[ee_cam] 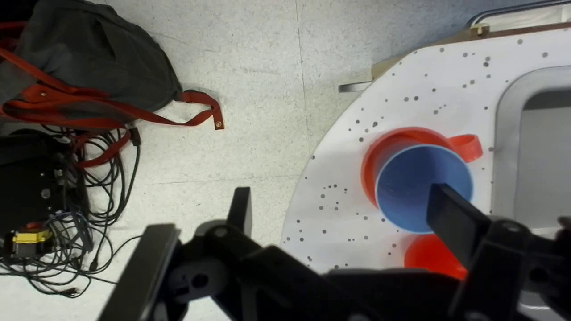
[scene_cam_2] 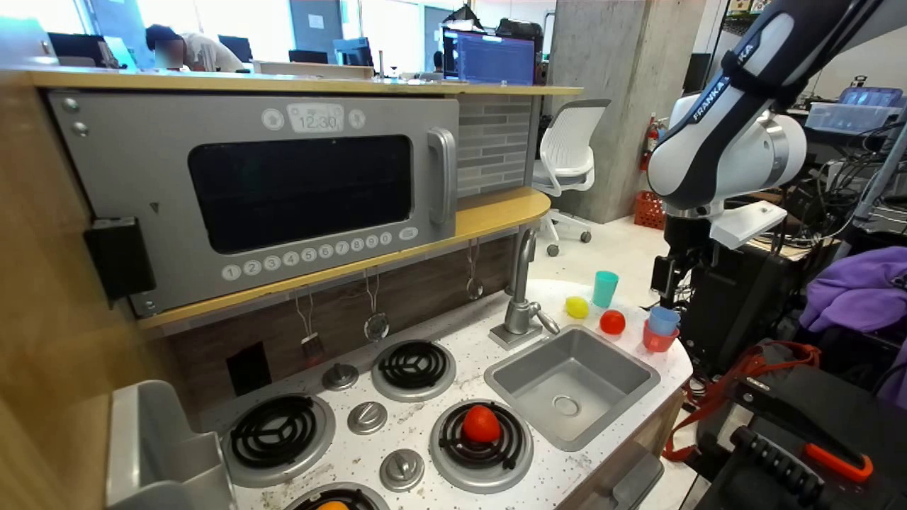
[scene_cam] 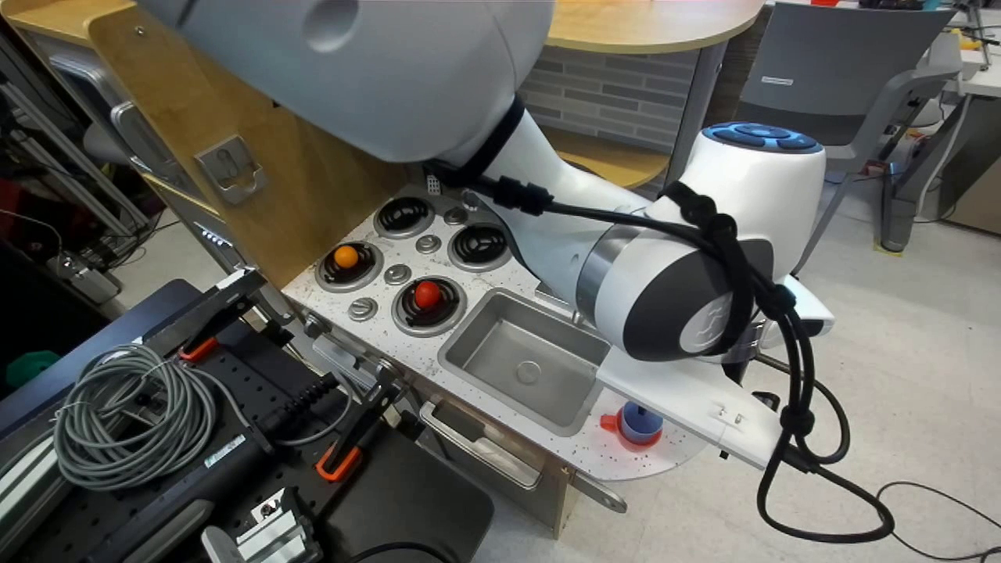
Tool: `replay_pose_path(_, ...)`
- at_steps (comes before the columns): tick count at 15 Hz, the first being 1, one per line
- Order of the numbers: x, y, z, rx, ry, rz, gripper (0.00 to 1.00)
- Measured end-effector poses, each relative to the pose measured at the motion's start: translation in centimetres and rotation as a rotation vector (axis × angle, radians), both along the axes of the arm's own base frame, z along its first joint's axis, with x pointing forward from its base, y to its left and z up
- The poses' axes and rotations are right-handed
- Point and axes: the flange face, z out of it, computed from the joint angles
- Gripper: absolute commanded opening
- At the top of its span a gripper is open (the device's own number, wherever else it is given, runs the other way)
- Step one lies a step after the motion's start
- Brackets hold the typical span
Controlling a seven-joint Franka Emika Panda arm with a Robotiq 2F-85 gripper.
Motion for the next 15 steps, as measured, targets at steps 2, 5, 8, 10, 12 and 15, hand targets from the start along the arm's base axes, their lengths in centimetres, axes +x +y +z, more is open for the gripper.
replay_pose_path(2, 0.1, 0.3, -0.6, 0.006, 0.006, 0.008, 1.0)
replay_pose_path(5, 0.3, 0.7, -1.5, 0.013, 0.011, 0.017, 0.95)
replay_pose_path(8, 0.6, 1.0, -2.1, 0.014, 0.014, 0.024, 0.6)
replay_pose_path(10, 0.7, 1.1, -2.4, 0.015, 0.016, 0.027, 0.44)
replay_pose_path(12, 0.8, 1.3, -2.6, 0.015, 0.017, 0.032, 0.29)
replay_pose_path(15, 1.1, 1.7, -2.6, 0.015, 0.017, 0.04, 0.07)
